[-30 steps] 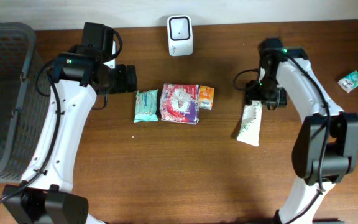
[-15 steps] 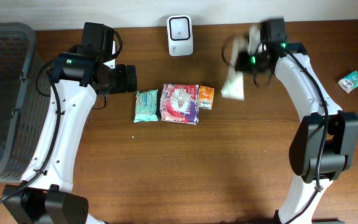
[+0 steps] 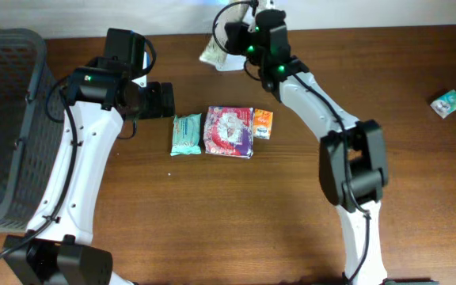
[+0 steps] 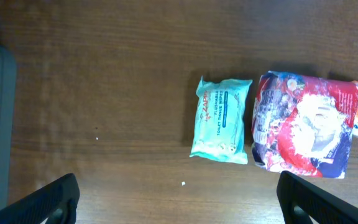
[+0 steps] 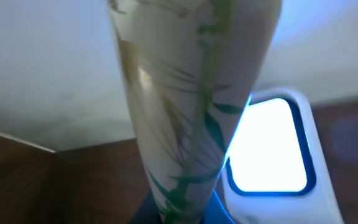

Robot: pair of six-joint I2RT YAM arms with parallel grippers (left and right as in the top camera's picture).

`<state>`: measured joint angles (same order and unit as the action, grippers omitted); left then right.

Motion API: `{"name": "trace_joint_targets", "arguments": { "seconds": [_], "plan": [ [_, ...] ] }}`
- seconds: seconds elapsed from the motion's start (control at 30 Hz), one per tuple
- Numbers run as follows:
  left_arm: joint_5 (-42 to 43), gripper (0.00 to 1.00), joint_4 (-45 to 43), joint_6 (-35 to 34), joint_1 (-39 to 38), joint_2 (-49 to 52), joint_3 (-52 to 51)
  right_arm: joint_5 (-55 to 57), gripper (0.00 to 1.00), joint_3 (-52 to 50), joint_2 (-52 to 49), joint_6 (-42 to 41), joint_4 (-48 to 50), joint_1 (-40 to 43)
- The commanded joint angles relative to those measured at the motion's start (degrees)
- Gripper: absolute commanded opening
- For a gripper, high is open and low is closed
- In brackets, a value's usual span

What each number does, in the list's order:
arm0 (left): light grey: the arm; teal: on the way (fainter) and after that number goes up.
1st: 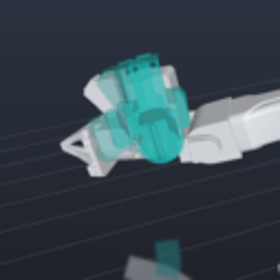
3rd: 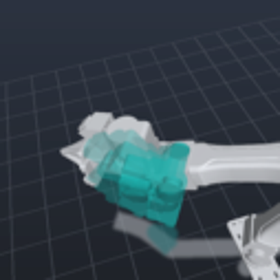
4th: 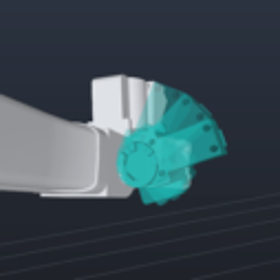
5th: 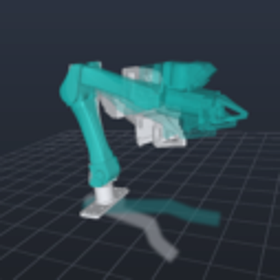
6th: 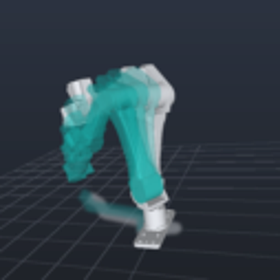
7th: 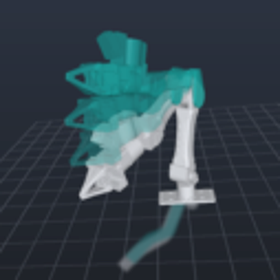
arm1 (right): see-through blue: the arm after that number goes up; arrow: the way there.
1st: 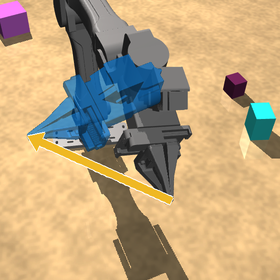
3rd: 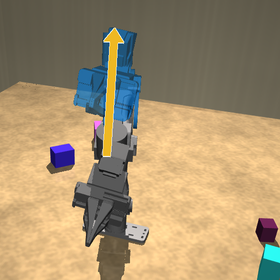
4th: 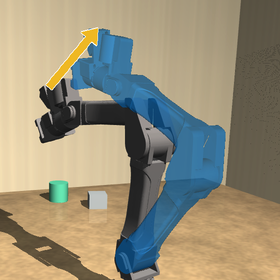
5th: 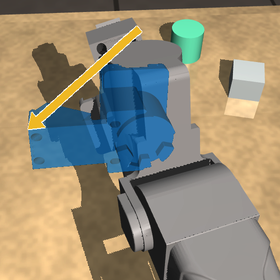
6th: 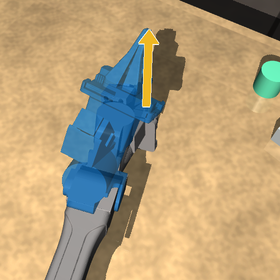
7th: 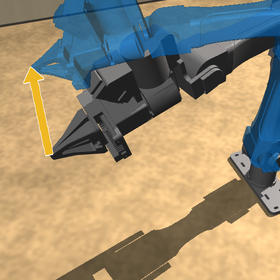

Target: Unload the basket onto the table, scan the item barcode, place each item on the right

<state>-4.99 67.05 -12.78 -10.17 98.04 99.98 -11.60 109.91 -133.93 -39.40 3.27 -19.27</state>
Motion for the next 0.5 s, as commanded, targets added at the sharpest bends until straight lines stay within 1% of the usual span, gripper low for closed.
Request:
{"name": "trace_joint_targets", "arguments": {
  "seconds": [0.0, 0.1, 0.33, 0.4, 0.47],
  "plan": [
    [-0.6, 0.99, 0.1, 1.1, -0.2, -0.2, 0.3, 0.4, 0.04, 4.0, -1.6, -5.5, -4.4, -1.1],
    [-0.6, 0.99, 0.1, 1.1, -0.2, -0.2, 0.3, -0.3, 0.04, 4.1, -1.6, -6.6, -8.3, -1.3],
    [-0.6, 0.99, 0.1, 1.1, -0.2, -0.2, 0.3, -3.8, 0.04, 4.3, -1.5, -6.8, -8.5, -1.2],
    [-0.6, 0.99, 0.1, 1.1, -0.2, -0.2, 0.3, -3.8, 0.04, 4.6, 1.0, -6.5, -8.9, 1.2],
    [-0.6, 0.99, 0.1, 1.1, -0.2, -0.2, 0.3, -3.8, 0.04, 4.6, 4.7, -6.5, -11.8, 4.8]
  ]
}}
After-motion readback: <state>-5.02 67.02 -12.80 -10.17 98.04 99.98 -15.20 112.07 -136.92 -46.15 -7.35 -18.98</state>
